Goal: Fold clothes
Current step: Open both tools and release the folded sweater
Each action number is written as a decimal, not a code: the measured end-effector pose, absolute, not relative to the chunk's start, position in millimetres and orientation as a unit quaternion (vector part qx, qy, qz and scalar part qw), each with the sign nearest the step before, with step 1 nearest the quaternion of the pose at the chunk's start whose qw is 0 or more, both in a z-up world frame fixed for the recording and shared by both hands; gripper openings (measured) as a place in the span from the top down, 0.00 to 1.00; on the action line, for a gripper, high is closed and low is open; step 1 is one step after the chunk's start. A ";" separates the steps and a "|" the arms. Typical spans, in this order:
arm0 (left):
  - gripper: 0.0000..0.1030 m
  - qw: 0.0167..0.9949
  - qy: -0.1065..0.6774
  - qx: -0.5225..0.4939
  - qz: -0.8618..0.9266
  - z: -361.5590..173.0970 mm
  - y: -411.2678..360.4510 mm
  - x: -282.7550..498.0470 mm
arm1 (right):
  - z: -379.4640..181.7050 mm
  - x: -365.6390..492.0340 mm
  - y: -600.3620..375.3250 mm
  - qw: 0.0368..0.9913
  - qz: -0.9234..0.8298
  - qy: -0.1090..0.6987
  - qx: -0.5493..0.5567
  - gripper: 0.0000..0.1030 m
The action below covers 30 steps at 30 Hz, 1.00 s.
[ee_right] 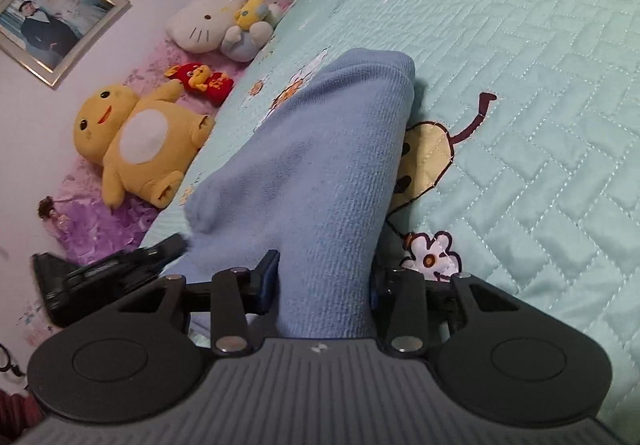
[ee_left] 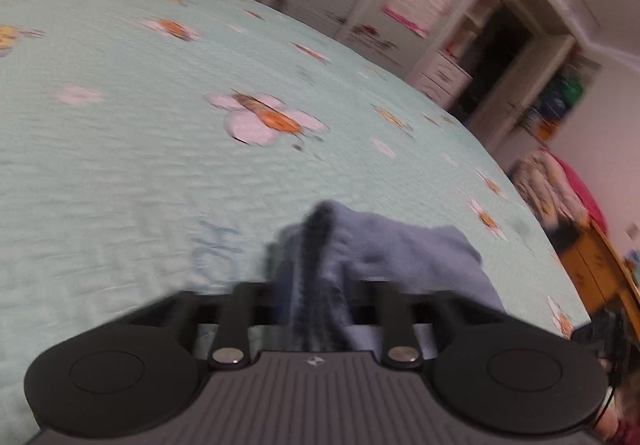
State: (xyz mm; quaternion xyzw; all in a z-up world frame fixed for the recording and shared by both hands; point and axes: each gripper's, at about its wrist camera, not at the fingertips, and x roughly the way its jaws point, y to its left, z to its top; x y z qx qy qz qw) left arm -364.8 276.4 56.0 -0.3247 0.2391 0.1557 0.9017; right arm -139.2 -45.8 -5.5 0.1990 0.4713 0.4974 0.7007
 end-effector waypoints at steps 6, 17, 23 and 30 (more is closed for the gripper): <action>0.48 0.860 0.271 -0.400 0.162 50.2 266.7 -396.4 | -9.7 -137.3 -45.4 0.709 0.490 0.466 0.200 0.60; 0.36 0.884 0.358 -0.230 0.191 95.2 221.2 -378.0 | 38.9 -177.5 -41.9 0.807 0.398 0.420 0.120 0.32; 0.31 0.831 0.453 -0.271 0.175 96.9 215.8 -356.5 | 90.7 -216.2 -29.7 0.845 0.374 0.379 0.049 0.19; 0.29 0.767 0.561 -0.265 0.162 91.8 196.9 -331.9 | 112.6 -236.1 8.7 0.823 0.328 0.457 -0.081 0.19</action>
